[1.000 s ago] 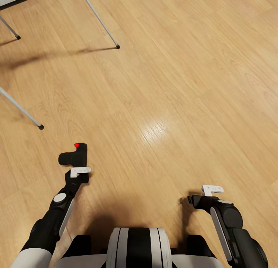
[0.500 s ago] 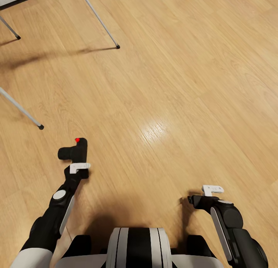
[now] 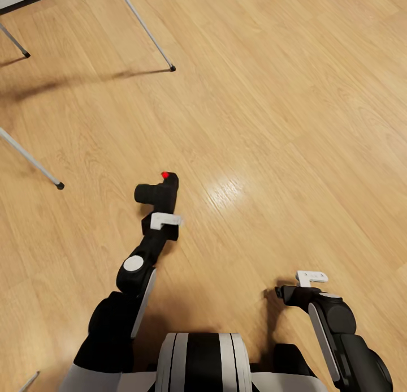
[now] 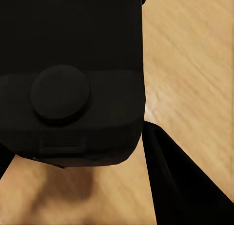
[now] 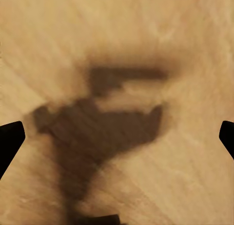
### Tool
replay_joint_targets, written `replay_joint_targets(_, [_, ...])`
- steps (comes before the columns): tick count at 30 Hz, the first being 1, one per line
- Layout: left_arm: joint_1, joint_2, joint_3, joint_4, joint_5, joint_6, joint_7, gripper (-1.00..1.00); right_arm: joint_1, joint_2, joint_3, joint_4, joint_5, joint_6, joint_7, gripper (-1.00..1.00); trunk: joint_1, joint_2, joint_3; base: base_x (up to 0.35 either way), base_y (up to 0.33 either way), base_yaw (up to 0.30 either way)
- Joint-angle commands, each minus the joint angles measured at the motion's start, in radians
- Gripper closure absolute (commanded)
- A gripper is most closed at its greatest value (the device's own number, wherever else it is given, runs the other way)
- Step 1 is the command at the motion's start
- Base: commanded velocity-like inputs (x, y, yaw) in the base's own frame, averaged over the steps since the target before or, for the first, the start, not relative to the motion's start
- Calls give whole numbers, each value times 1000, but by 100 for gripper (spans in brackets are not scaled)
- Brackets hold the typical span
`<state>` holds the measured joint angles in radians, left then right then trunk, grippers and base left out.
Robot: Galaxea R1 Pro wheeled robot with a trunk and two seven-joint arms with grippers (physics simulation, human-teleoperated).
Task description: Attach the digital camera to the camera tripod in the bedroom.
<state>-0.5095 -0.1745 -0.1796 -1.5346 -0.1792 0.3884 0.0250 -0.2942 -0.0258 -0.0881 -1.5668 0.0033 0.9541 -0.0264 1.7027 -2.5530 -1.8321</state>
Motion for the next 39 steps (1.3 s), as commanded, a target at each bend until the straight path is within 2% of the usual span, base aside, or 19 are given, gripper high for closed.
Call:
replay_joint_targets(1, [-8,0,-2,-2,-7,21,2,100,0,0,1,-1,0,5,-3,-100,0,0,0,0,0,0])
replay_joint_targets(4, [-36,0,-2,-2,11,74,0,100,0,0,2,-1,0,5,-3,-100,0,0,0,0,0,0])
replay_joint_targets(6, [-68,0,-2,-2,55,139,-2,100,0,0,2,-1,0,5,-3,-100,0,0,0,0,0,0])
replay_joint_targets(7, [-88,0,-3,-2,104,187,-2,100,0,0,2,-1,0,5,-3,-100,0,0,0,0,0,0])
replay_joint_targets(11, [-125,0,-5,-3,241,278,-3,100,0,0,1,-1,0,5,-3,-100,0,0,0,0,0,0])
replay_joint_targets(12, [-140,0,-6,-3,314,318,-3,100,0,0,2,-1,0,5,-3,-100,0,0,0,0,0,0])
replay_joint_targets(14, [-153,0,-7,-3,378,351,-3,100,0,0,2,-1,0,5,-3,-100,0,0,0,0,0,0])
replay_joint_targets(17, [-168,0,-9,-3,454,392,-1,100,0,0,1,-1,0,5,-3,-100,0,0,0,0,0,0])
replay_joint_targets(23, [-177,2,-9,3,494,420,7,100,0,0,3,-1,0,5,-3,-100,0,0,0,0,0,0])
replay_joint_targets(30, [-178,3,-8,4,462,421,18,100,0,0,3,-1,0,5,-3,-100,0,0,0,0,0,0])
replay_joint_targets(36, [-178,1,-7,3,436,422,83,100,0,0,3,-1,0,5,-3,-100,0,0,0,0,0,0])
replay_joint_targets(39, [-178,1,-7,3,434,422,92,100,0,0,3,-1,0,5,-3,-100,0,0,0,0,0,0])
